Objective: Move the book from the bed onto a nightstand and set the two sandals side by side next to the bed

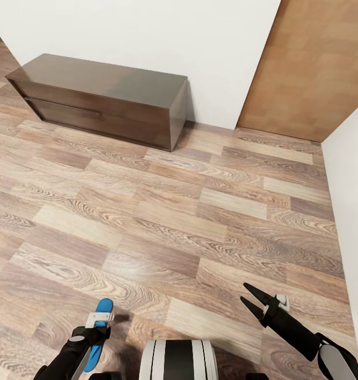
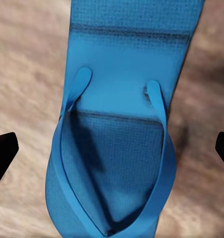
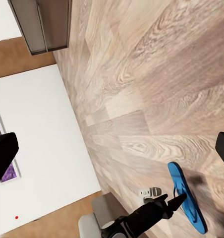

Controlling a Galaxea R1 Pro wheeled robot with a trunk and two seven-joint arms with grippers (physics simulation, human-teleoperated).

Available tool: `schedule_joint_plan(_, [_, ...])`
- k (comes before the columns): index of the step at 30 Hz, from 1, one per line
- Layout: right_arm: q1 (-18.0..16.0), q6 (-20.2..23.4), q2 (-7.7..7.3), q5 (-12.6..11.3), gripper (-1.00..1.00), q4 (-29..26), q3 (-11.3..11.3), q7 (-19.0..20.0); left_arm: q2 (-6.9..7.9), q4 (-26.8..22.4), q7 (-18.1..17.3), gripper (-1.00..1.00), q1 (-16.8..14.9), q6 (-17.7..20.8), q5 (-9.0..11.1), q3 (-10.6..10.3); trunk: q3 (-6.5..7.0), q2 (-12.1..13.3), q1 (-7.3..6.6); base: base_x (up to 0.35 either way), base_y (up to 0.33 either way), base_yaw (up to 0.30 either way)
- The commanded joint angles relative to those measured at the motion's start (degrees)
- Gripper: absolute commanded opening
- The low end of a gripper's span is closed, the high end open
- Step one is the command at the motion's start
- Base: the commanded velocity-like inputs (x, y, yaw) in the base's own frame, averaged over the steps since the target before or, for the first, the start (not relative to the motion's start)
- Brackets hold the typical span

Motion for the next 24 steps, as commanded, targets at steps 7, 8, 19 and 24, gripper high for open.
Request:
schedule_joint_plan(7, [0.0, 1.1, -0.01, -0.1, 1.0, 0.0, -2.9, 0.1, -0.03, -0.1, 0.0, 1.0, 0.0, 0.3, -0.6, 0.2, -0.92, -0.1, 0.09, 0.0, 0.0, 0.0])
schedule_joint_plan(8, [0.0, 1.3, -0.01, -0.1, 1.0, 0.0, -3.0, 0.1, -0.03, -0.1, 0.0, 1.0, 0.0, 0.3, -0.6, 0.2, -1.14, -0.1, 0.12, 0.0, 0.0, 0.0])
schedule_joint_plan(19, [0.0, 1.6, 0.0, -0.1, 1.0, 0.0, -3.2, 0.1, -0.03, -0.1, 0.0, 1.0, 0.0, 0.3, -0.6, 0.2, -1.8, -0.1, 0.2, 0.0, 0.0, 0.0])
schedule_joint_plan(24, [0.0, 1.6, 0.0, -0.1, 1.0, 0.0, -3.2, 0.1, -0.03, -0.1, 0.0, 1.0, 0.0, 0.3, -0.6, 0.2, -2.47, -0.2, 0.27, 0.0, 0.0, 0.0])
